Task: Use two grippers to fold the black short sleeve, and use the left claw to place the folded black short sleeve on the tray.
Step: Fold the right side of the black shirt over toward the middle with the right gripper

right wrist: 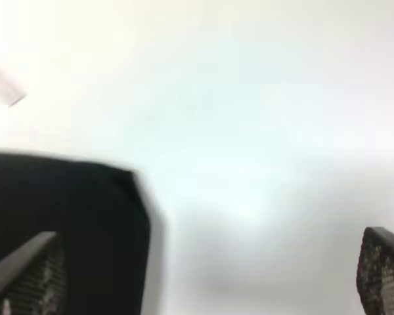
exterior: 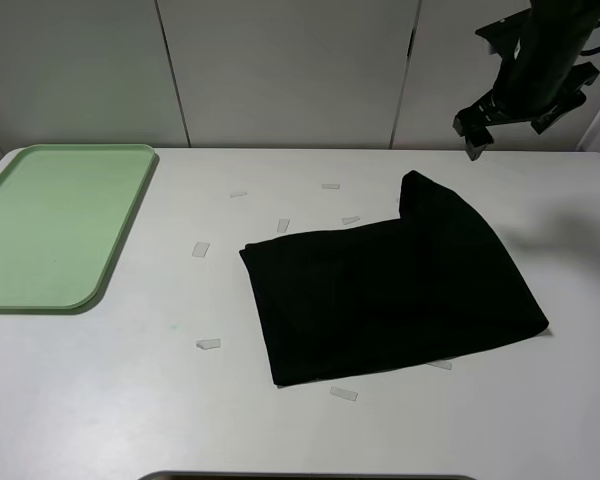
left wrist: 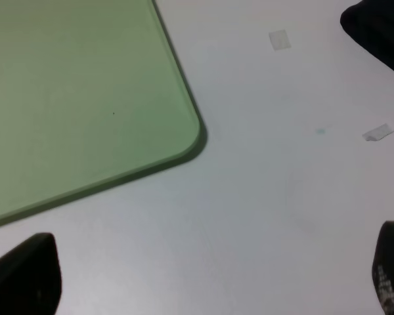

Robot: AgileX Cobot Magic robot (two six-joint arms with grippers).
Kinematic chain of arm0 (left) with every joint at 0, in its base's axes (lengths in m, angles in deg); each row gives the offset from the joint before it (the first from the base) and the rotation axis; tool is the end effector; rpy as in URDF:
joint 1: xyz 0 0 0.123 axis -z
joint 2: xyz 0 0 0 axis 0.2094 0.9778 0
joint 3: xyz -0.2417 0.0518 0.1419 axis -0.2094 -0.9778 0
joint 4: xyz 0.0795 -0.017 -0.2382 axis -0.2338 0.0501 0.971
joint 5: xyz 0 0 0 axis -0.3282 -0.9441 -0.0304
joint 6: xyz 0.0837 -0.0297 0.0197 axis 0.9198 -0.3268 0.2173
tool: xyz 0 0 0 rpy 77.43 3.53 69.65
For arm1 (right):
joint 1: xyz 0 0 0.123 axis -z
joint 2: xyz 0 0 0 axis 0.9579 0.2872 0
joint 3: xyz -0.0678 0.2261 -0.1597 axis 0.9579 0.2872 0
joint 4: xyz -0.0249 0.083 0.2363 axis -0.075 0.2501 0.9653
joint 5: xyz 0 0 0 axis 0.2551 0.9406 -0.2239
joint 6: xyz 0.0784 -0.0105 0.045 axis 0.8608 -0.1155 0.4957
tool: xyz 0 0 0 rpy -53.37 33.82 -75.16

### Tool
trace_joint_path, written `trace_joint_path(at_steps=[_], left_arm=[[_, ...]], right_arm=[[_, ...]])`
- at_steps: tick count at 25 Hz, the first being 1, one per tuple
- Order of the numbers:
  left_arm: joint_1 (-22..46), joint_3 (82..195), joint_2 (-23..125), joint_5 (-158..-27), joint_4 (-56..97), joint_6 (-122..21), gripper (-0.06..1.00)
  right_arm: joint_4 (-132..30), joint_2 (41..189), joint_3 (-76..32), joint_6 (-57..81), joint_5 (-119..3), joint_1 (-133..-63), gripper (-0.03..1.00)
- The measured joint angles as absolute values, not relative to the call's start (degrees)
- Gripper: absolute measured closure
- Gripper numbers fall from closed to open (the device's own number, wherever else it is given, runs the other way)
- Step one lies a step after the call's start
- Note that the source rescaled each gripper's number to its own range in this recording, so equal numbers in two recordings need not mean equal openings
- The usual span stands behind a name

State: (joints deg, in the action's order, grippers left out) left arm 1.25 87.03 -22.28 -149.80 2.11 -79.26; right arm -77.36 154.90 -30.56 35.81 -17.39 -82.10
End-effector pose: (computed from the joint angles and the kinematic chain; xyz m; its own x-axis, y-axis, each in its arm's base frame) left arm -0.0026 0.0081 0.2738 -0.4263 0.2411 -0.8719 0.2224 0.9622 0.1573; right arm 0.4218 0.0431 0.2242 -0.8847 -0.3313 -0.3280 -0.2379 0.9259 -0.2935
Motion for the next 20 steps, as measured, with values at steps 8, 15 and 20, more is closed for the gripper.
trace_joint_path(at_steps=[8, 15, 20], left_arm=[[1.25, 87.03, -22.28, -149.80, 2.11, -79.26, 0.01], [1.25, 87.03, -22.28, -149.80, 2.11, -79.26, 0.01], [1.25, 87.03, -22.28, -149.80, 2.11, -79.26, 0.01]], right_arm=[[-74.17, 161.71, -30.23, 36.36, -19.07, -82.56, 0.00], [-69.98, 163.09, -30.16, 36.36, -19.33, -88.06, 0.00], [-66.81, 163.09, -30.16, 36.41, -19.38, -92.75, 0.00]])
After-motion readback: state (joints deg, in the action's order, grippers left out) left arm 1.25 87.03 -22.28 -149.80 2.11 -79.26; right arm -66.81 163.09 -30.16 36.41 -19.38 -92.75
